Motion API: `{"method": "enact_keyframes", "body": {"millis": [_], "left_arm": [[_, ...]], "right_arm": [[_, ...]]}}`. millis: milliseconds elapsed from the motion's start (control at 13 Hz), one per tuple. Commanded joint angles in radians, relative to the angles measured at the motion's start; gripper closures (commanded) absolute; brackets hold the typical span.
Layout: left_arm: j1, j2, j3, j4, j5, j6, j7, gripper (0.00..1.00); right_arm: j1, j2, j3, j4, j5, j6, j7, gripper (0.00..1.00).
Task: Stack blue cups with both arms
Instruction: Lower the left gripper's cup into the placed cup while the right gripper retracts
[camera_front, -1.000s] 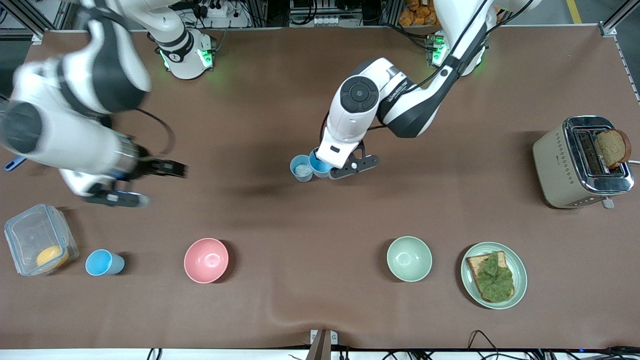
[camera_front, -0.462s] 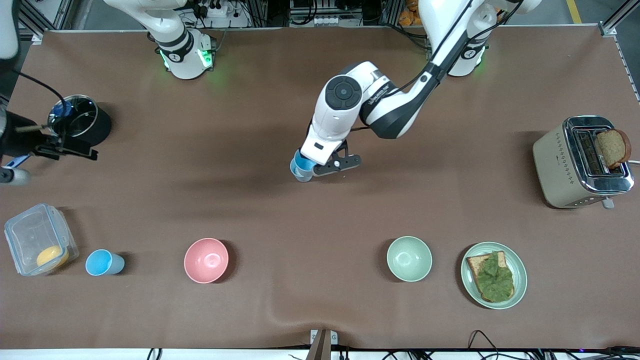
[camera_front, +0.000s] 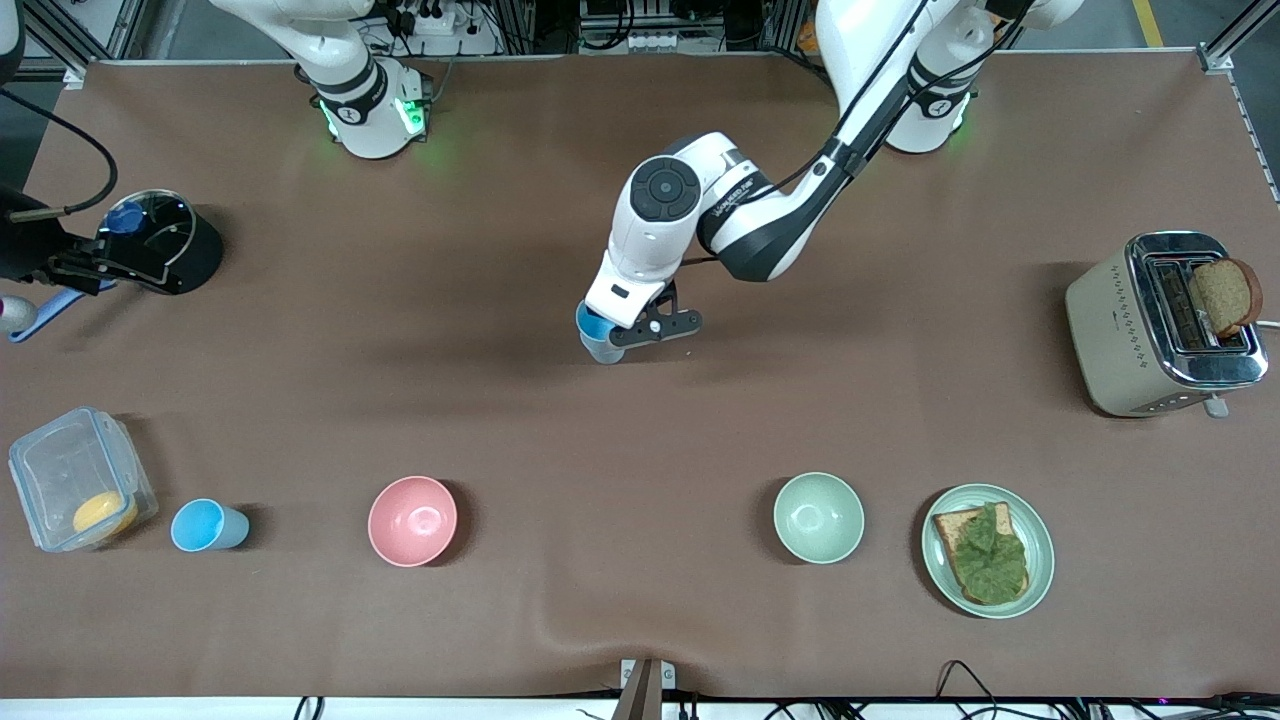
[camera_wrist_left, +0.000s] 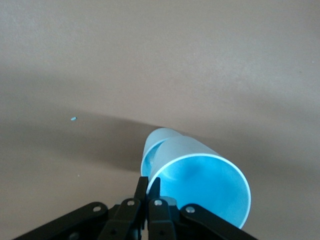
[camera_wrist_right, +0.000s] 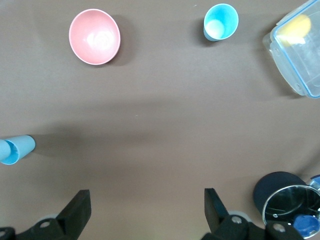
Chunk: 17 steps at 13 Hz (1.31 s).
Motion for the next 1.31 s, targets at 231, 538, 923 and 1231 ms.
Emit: {"method": "enact_keyframes", "body": {"millis": [231,538,923,1231], "left_arm": [[-0.027,0.037,0.008,0.025,0.048,0.004,-0.073,1.00],[-0.026,0.048,0.008,0.025,0.048,0.004,-0.073,0.14],[0.078,-0.096,0.012,0.014,0.074,-0.036,-0.064,0.00],[0.268,-0.288,0.009,0.017,0.117,-0.261,0.126,0.00]], "right_arm": [[-0.042,-0.017,0.016,-0.009,-0.049,-0.001,-0.053,0.00],[-0.047,-0.017,0.013,0.026,-0.056,-0.044,-0.140,0.00],[-0.053,-0.006,0.016,0.041,-0.047,-0.032,-0.134,0.00],[-0.042,-0.005,0.019,0.040,-0.046,0.045,-0.131,0.00]]}}
